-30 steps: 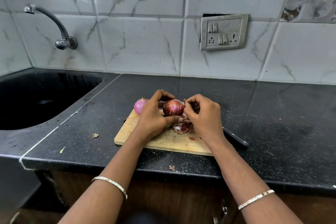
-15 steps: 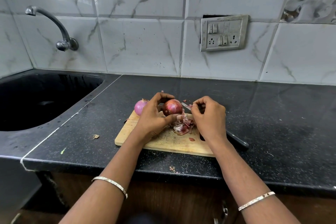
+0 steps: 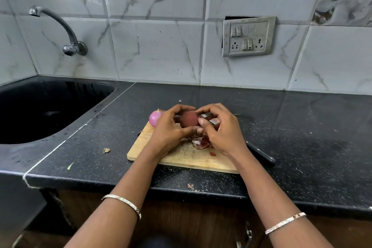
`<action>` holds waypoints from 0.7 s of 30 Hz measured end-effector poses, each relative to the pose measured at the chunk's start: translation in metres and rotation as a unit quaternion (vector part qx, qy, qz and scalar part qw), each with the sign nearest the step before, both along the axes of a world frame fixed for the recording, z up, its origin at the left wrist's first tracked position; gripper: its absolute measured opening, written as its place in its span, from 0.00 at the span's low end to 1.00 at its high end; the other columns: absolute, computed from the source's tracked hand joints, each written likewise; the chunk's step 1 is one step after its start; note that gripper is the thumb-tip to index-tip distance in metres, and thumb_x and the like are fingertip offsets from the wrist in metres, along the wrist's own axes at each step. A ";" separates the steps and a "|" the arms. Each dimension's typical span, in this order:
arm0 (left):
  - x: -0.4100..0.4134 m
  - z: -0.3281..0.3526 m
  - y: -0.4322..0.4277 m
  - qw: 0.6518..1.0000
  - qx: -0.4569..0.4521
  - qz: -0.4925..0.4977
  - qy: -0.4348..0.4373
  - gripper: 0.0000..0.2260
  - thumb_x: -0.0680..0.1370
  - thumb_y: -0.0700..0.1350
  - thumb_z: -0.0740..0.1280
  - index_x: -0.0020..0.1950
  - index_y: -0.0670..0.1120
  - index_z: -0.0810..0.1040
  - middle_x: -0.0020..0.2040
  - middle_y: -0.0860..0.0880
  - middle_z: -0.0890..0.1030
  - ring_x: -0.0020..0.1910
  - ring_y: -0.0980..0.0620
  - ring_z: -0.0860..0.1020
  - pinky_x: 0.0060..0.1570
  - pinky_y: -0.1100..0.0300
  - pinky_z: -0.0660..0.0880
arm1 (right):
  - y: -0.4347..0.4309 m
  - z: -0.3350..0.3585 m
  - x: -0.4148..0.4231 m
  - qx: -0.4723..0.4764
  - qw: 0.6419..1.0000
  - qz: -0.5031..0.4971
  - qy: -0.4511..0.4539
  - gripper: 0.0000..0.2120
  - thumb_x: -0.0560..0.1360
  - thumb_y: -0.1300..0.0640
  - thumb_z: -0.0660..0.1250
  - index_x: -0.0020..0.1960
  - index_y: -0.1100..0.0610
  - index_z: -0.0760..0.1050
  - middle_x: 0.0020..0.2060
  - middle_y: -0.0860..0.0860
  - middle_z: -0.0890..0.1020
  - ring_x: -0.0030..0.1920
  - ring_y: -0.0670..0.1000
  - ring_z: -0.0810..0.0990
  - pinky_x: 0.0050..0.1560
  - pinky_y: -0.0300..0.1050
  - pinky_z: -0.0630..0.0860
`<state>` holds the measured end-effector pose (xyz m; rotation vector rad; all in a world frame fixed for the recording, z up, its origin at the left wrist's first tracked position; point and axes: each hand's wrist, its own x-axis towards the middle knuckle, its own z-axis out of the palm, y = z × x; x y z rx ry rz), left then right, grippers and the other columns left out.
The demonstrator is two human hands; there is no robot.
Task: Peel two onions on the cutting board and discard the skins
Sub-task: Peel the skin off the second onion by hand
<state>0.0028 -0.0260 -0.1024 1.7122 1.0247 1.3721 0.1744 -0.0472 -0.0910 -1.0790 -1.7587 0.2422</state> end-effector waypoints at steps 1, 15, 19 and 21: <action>0.000 0.000 -0.001 1.000 -0.010 -0.006 -0.010 0.30 0.60 0.50 0.83 0.61 0.48 0.81 0.56 0.48 0.83 0.56 0.51 0.82 0.56 0.50 0.82 | 0.000 0.000 0.000 -0.007 1.000 -0.004 0.005 0.08 0.76 0.62 0.71 0.52 0.52 0.81 0.50 0.44 0.80 0.50 0.41 0.79 0.51 0.31 0.72; 0.000 0.004 -0.009 0.992 -0.072 -0.053 -0.092 0.19 0.73 0.45 0.77 0.63 0.46 0.81 0.55 0.44 0.84 0.55 0.44 0.84 0.49 0.50 0.84 | 0.009 -0.005 0.001 -0.015 0.999 -0.047 -0.018 0.04 0.79 0.65 0.68 0.50 0.58 0.80 0.46 0.51 0.82 0.48 0.48 0.78 0.47 0.29 0.70; -0.002 0.004 -0.008 0.987 -0.083 -0.052 -0.126 0.17 0.76 0.42 0.75 0.65 0.45 0.81 0.59 0.42 0.81 0.57 0.45 0.84 0.49 0.51 0.84 | 0.008 -0.005 0.002 -0.003 0.998 -0.065 -0.015 0.05 0.79 0.66 0.67 0.49 0.58 0.79 0.46 0.51 0.81 0.47 0.48 0.78 0.46 0.27 0.68; -0.002 0.004 -0.008 0.982 -0.096 -0.054 -0.150 0.17 0.76 0.43 0.74 0.64 0.45 0.81 0.61 0.42 0.80 0.58 0.43 0.83 0.50 0.50 0.84 | 0.008 -0.006 0.003 -0.004 0.997 -0.073 -0.008 0.06 0.79 0.66 0.66 0.48 0.57 0.78 0.45 0.50 0.80 0.47 0.48 0.78 0.49 0.31 0.72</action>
